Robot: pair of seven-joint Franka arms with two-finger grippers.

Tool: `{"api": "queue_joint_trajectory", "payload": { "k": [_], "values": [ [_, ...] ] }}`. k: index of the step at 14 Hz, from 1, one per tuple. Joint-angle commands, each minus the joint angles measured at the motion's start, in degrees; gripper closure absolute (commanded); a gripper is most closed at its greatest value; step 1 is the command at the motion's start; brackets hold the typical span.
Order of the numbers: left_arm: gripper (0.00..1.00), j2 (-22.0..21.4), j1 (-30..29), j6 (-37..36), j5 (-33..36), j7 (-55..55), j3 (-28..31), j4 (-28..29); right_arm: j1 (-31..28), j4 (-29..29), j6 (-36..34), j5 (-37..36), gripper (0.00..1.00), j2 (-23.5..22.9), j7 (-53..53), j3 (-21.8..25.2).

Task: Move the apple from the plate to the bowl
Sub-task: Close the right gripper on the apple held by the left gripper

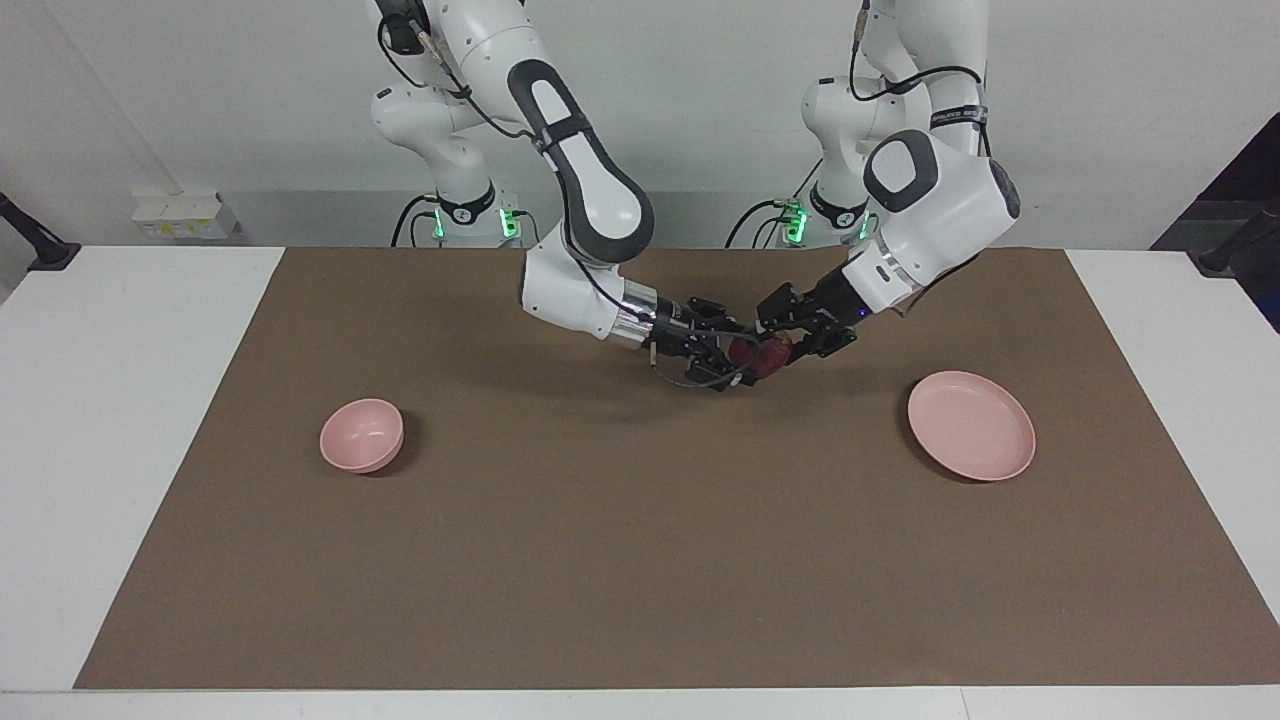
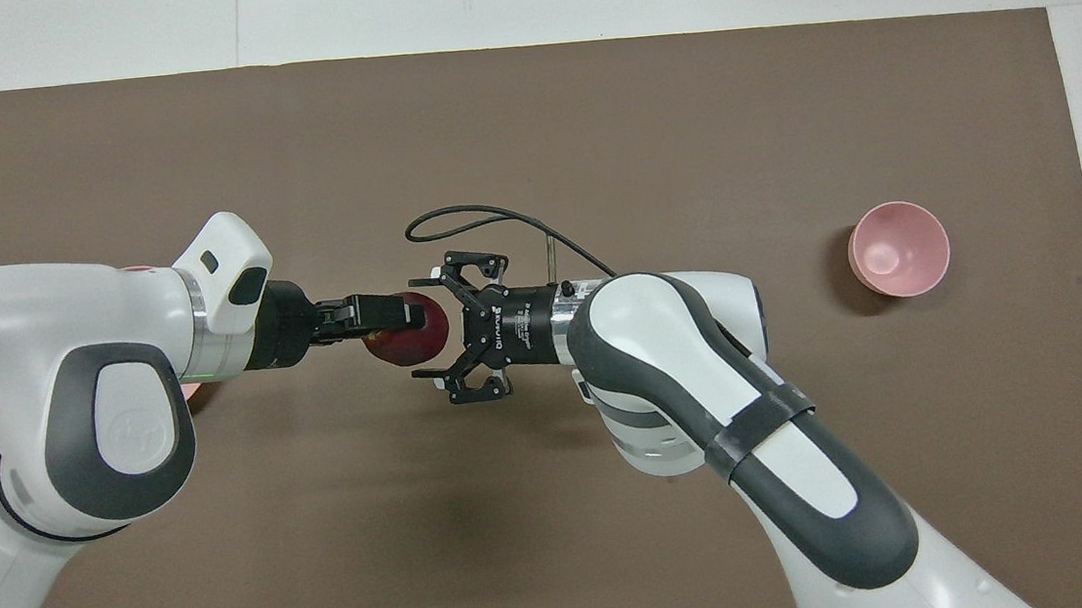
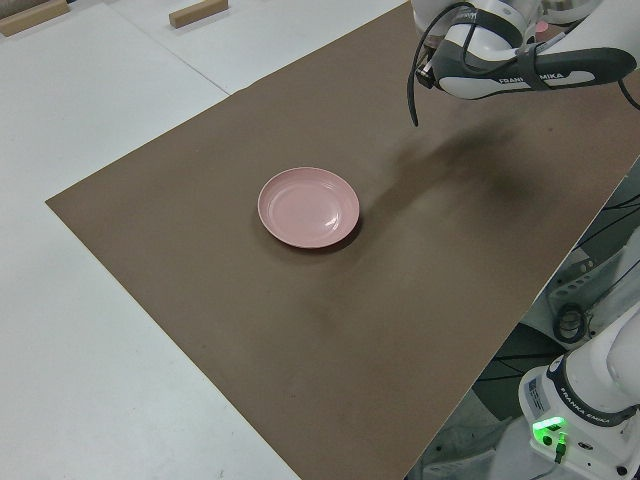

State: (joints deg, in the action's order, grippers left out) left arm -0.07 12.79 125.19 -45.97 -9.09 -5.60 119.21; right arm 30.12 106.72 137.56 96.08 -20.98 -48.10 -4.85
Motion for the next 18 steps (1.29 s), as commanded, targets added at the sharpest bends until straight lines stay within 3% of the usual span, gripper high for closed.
{"api": "queue_joint_trajectory", "payload": {
  "k": [1, 2, 4, 5, 9, 10, 11, 13, 14, 18],
  "values": [
    [1.0, -1.33, 1.01, 0.06, -0.79, 1.26, 0.67, 0.68, 1.08, -0.81, 2.09, 4.02, 0.0, -0.38, 1.87, -0.24],
    [1.0, -1.33, 1.01, 0.06, -0.79, 1.27, 0.76, 0.68, 1.0, -0.81, 2.09, 4.03, 0.21, -0.29, 1.87, -0.24],
    [1.0, -1.33, 1.01, 0.06, -0.7, 1.27, 0.76, 0.68, 1.0, -0.81, 2.18, 4.03, 0.8, -0.12, 1.7, -0.24],
    [1.0, -1.33, 1.01, 0.06, -0.7, 1.27, 0.76, 0.68, 1.17, -0.9, 3.75, 3.85, 1.0, -0.03, 1.7, -0.16],
    [0.98, -1.33, 1.01, 0.06, -0.61, 1.44, 0.76, 0.59, 1.35, -0.9, 4.64, 3.32, 1.0, 0.06, 1.87, -0.16],
    [0.75, -1.33, 0.92, 0.06, -0.61, 1.44, 0.76, 0.5, 1.26, -0.81, 4.64, 3.24, 1.0, 0.06, 1.87, -0.16],
    [0.42, -1.25, 1.01, 0.06, -0.53, 1.44, 0.76, 0.5, 1.26, -0.73, 4.64, 3.06, 1.0, 0.06, 1.87, -0.16],
    [0.06, -1.16, 0.92, -0.03, -0.26, 1.44, 0.76, 0.24, 0.74, -0.73, 4.64, 2.8, 1.0, -0.03, 1.87, -0.07],
    [0.0, -1.07, 0.92, 0.06, -0.09, 1.35, 0.76, 0.06, 0.47, -0.81, 4.64, 2.8, 1.0, -0.12, 1.79, -0.07],
    [0.0, -1.24, 0.92, -0.12, 1.31, 1.18, 0.85, -0.2, 0.21, -0.81, 4.82, 1.31, 1.0, 0.23, 0.91, 0.28]
  ]
}}
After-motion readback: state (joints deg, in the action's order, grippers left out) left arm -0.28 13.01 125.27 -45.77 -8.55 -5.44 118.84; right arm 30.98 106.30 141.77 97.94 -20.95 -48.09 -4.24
